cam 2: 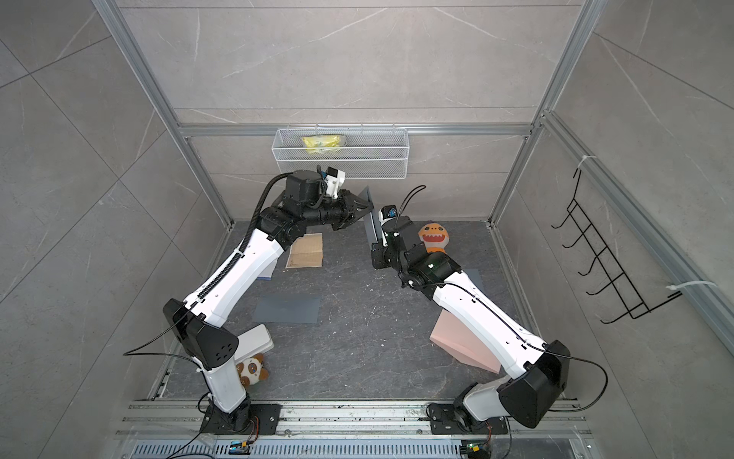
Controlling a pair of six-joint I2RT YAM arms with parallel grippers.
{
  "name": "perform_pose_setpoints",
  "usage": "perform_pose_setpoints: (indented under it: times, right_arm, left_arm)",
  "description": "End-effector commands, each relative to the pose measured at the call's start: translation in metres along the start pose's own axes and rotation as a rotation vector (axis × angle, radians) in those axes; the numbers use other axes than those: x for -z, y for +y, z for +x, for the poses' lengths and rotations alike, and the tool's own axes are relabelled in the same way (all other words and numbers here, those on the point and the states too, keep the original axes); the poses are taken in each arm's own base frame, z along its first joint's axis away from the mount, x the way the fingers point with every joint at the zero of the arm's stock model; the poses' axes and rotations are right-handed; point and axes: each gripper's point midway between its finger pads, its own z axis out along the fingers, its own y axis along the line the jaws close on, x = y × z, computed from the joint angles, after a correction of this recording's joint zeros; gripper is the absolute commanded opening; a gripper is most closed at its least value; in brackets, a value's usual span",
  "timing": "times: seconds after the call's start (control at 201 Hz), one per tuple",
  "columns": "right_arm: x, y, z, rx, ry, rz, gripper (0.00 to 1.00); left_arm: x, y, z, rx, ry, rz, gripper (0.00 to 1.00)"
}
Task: Take the letter paper out of the envelope
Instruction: Take out the letter paper from the envelope.
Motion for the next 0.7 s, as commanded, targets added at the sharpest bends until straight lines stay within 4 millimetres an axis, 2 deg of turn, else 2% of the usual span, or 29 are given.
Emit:
perform_pose_setpoints:
  times: [0.0,0.458,0.697]
  right_arm:
    - [0.009,0.01,-0.009,-0.011,-0.011,-0.035,0.0]
    - [0.017,0.022,-0.016,-0.065,-0.029,-0.102,0.0]
    - [0.022,0.027,-0.019,-0.083,-0.039,-0.134,0.0]
  left_arm:
    - [0.0,-0.011,0.001,-0.04,0.006,0.032,0.18]
    - [-0.007,0.001,0.009,-0.036,0.023,0.003,0.15]
    - [-0.01,0.015,0.012,-0.046,0.024,-0.046,0.15]
